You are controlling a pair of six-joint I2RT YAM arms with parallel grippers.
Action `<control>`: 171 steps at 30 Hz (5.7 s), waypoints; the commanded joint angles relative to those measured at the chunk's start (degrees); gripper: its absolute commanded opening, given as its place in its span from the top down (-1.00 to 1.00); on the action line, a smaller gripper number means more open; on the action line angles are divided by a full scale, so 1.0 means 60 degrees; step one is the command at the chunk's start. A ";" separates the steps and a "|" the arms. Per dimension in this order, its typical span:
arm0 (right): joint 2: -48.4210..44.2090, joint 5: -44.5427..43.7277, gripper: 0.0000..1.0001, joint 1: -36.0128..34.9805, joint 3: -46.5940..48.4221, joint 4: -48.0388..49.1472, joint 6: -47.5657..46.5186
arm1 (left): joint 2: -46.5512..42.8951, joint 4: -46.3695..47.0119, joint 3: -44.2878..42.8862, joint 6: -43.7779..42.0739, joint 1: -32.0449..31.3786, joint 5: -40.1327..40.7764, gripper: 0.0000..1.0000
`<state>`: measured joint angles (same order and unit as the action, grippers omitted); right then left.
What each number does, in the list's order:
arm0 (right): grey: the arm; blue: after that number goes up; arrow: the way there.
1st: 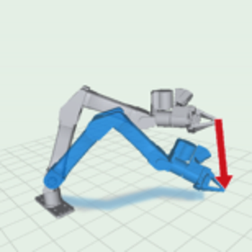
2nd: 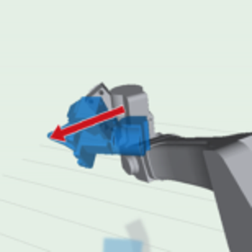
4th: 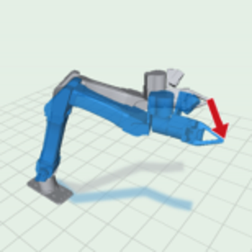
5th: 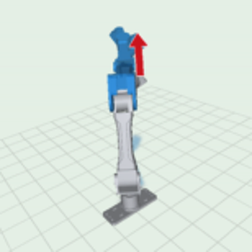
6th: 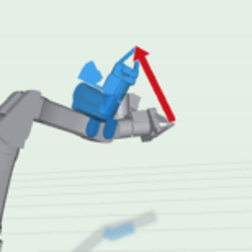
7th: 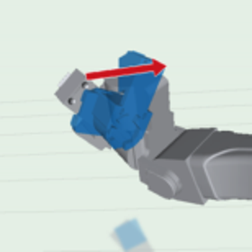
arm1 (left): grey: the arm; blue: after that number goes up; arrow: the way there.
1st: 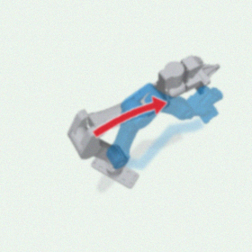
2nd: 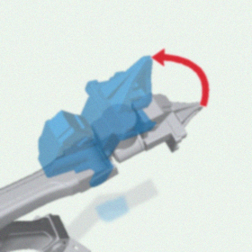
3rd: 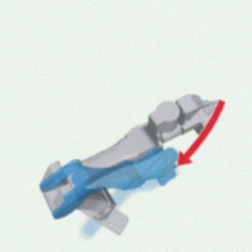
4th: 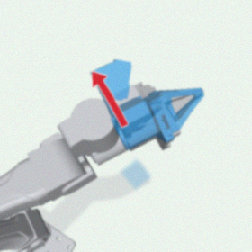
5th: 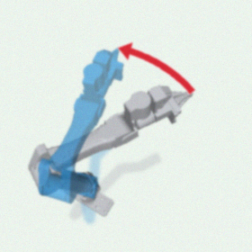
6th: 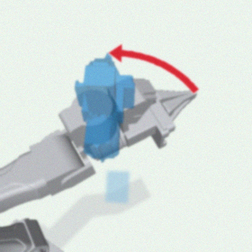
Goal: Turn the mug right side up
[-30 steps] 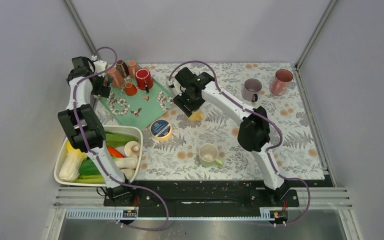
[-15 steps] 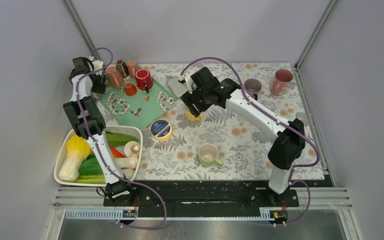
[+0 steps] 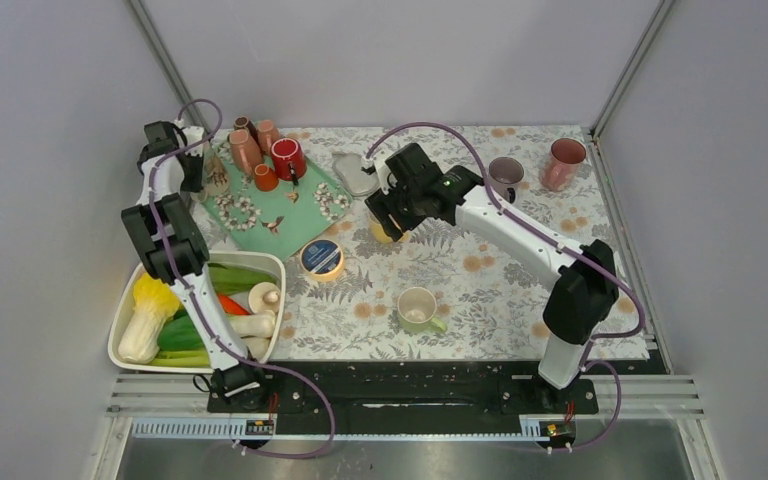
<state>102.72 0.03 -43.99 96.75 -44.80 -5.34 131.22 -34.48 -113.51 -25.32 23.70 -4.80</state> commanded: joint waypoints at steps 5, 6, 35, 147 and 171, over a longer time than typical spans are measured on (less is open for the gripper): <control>-0.1294 0.1294 -0.42 -0.0096 -0.0766 0.1637 0.0531 | -0.3951 0.1049 0.2795 0.1182 0.0110 -0.0889 1.00; -0.1412 0.1397 -0.42 -0.0107 -0.0904 0.1885 0.0619 | -0.4331 0.1166 0.3103 0.1293 0.0120 -0.1085 1.00; -0.2142 0.3029 -0.39 -0.0504 -0.5517 1.4315 0.8120 | -0.8470 0.1030 0.5183 0.5402 -0.3612 -0.6559 1.00; 0.0108 0.0514 -0.15 -0.3128 0.0876 -0.1326 -0.0633 | -0.2624 0.0833 0.2084 0.1799 -0.3792 -0.0428 -0.79; -0.1910 -0.0576 -0.26 -0.3128 -0.0581 -0.0762 -0.0950 | 0.0631 -0.0263 -0.1075 0.3860 -0.4169 0.1539 0.57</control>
<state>93.49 -2.42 -62.26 93.62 -50.61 -10.07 134.67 -36.82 -117.32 -2.28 -1.48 1.98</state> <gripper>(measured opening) 0.626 0.333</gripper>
